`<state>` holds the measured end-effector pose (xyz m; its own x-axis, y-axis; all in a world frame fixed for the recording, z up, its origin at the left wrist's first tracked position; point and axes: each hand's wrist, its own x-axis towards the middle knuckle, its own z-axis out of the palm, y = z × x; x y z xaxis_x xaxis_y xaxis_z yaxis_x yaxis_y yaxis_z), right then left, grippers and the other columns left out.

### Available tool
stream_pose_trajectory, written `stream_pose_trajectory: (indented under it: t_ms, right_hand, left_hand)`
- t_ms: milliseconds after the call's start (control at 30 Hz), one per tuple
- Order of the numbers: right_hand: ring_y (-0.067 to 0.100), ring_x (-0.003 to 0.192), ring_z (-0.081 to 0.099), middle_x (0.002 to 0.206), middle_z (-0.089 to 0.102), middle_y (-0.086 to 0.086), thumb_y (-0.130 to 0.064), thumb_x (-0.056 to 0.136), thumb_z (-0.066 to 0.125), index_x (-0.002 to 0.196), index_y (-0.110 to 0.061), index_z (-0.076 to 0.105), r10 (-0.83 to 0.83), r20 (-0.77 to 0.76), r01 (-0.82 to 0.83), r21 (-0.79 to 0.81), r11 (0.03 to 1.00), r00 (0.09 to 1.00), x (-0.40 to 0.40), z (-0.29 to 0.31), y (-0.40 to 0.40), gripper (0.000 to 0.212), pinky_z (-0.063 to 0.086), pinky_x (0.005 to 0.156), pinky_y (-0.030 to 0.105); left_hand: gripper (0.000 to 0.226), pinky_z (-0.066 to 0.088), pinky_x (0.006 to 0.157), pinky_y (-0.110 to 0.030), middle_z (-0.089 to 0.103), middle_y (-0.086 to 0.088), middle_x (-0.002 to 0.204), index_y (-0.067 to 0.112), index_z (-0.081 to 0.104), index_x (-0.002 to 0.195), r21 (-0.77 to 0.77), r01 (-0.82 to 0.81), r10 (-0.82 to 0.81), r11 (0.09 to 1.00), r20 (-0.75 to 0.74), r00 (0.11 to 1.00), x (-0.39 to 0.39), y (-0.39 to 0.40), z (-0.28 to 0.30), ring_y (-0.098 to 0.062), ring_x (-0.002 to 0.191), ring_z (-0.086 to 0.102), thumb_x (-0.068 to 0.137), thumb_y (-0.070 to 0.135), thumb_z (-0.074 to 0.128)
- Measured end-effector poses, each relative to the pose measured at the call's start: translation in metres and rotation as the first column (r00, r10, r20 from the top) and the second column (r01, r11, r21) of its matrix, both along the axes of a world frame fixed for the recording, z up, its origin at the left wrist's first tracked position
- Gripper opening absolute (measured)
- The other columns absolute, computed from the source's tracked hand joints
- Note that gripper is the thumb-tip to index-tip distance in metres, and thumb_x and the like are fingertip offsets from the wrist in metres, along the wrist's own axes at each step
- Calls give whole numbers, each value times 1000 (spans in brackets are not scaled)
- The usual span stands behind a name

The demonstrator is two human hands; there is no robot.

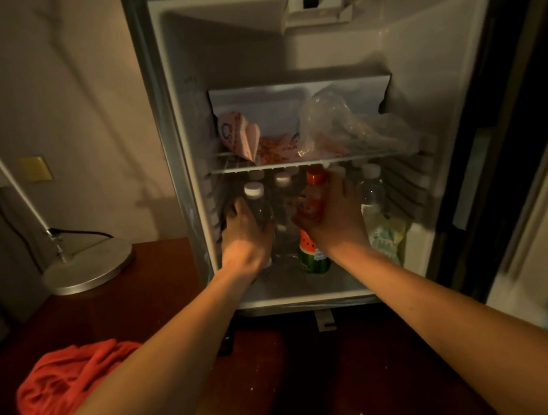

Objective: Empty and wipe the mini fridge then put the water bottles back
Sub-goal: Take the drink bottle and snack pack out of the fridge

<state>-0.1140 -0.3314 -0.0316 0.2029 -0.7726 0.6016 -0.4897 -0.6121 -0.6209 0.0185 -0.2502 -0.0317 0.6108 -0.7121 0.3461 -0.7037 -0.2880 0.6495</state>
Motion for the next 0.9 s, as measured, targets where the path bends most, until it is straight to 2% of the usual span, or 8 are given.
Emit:
stream_pose_trajectory:
  t_ms: [167, 367, 500, 600, 667, 733, 833, 900]
  right_hand:
    - [28, 124, 42, 135, 46, 10, -46, 81, 66, 139, -14, 38, -36, 17, 38, -128, 991, 999, -9, -5, 15, 72, 40, 102, 42]
    - [33, 123, 43, 134, 47, 14, -48, 74, 73, 138, -9, 41, -78, -39, 78, -8, 997, 996, -23, -3, 20, 81, 37, 101, 41]
    - [37, 115, 49, 123, 56, 16, -41, 78, 70, 124, -8, 52, -198, -96, 169, -247, 954, 976, -41, -5, 22, 60, 43, 96, 48]
    - [33, 124, 42, 134, 50, 11, -57, 73, 56, 133, -13, 46, -214, -227, 167, -212, 963, 950, -60, -11, 12, 75, 41, 100, 48]
    - [32, 133, 33, 145, 39, 11, -58, 75, 59, 142, -15, 37, -216, -377, 152, -192, 970, 901, -71, -18, 5, 82, 36, 108, 49]
    - [32, 139, 24, 151, 30, 9, -54, 76, 67, 145, -17, 30, -233, -519, 165, -173, 971, 822, -79, -25, 3, 86, 33, 111, 48]
    - [33, 136, 26, 148, 30, 8, -46, 80, 65, 144, -21, 28, -267, -611, 201, -177, 964, 745, -85, -32, 3, 79, 23, 115, 49]
    - [34, 136, 27, 148, 32, 7, -38, 82, 62, 146, -24, 28, -268, -645, 194, -185, 963, 716, -88, -30, 2, 74, 19, 116, 50]
  left_hand:
    - [57, 50, 90, -50, 51, -20, 132, 10, 39, 134, -70, 52, -48, 996, 56, 997, -4, 17, -5, -41, 114, 55, 93, 44, 57]
    - [52, 52, 85, -52, 58, -17, 125, 13, 44, 127, -150, 79, -76, 986, 25, 997, -6, 29, -2, -41, 107, 60, 89, 43, 64]
    - [66, 52, 82, -56, 48, -20, 133, 10, 31, 140, -143, 86, -69, 986, 119, 990, -14, 28, -2, -46, 108, 57, 88, 27, 68]
    - [80, 45, 100, -53, 35, -19, 148, 10, 24, 150, -152, 71, -23, 986, 298, 954, -24, 28, 1, -42, 129, 44, 84, 21, 69]
    - [78, 32, 115, -47, 32, -16, 153, 11, 29, 149, -188, 97, 1, 977, 465, 885, -28, 28, 1, -38, 139, 35, 83, 23, 69]
    - [81, 27, 118, -44, 33, -11, 154, 15, 30, 149, -134, 155, -57, 979, 548, 835, -34, 26, -1, -33, 140, 34, 80, 27, 72]
    - [91, 47, 98, -47, 42, -6, 145, 22, 24, 149, -15, 259, -236, 966, 364, 901, -52, 20, -8, -31, 126, 48, 77, 39, 77]
    - [96, 52, 89, -48, 42, -5, 141, 23, 20, 149, -6, 307, -297, 952, 231, 927, -62, 14, -13, -31, 120, 52, 75, 41, 79]
